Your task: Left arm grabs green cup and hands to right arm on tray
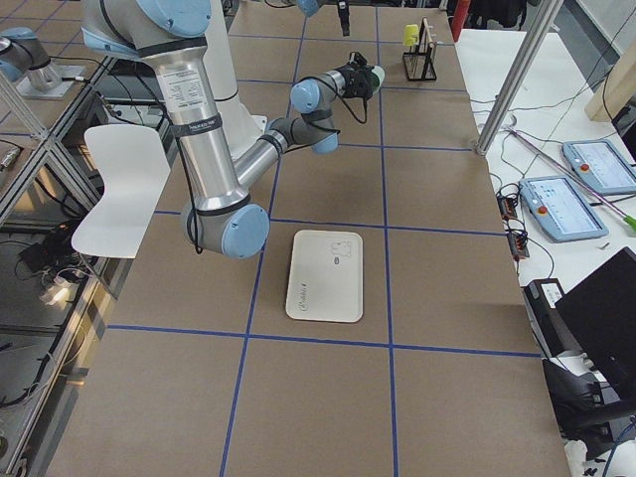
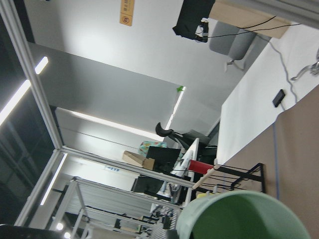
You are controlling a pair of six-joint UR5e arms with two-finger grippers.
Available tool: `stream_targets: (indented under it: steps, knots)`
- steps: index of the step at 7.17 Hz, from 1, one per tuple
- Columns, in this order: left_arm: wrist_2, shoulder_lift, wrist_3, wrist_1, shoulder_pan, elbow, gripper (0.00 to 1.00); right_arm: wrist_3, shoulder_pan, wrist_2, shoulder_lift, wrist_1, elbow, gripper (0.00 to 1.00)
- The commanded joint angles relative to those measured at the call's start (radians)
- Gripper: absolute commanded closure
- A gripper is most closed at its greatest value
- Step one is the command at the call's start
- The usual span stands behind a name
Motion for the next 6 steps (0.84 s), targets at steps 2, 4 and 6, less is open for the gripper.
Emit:
stream_targets:
  steps: [2, 4, 6]
  knots:
    - [0.005, 0.068, 0.174, 0.075, -0.007, 0.04, 0.0, -0.112, 0.206, 0.309, -0.042, -0.352, 0.075, 1.0]
    - [0.007, 0.088, 0.412, 0.362, -0.039, 0.029, 0.0, -0.311, 0.29, 0.406, -0.082, -0.633, 0.139, 1.0]
    - [0.008, 0.123, 0.68, 0.662, -0.123, 0.021, 0.0, -0.491, 0.305, 0.405, -0.096, -0.95, 0.193, 1.0]
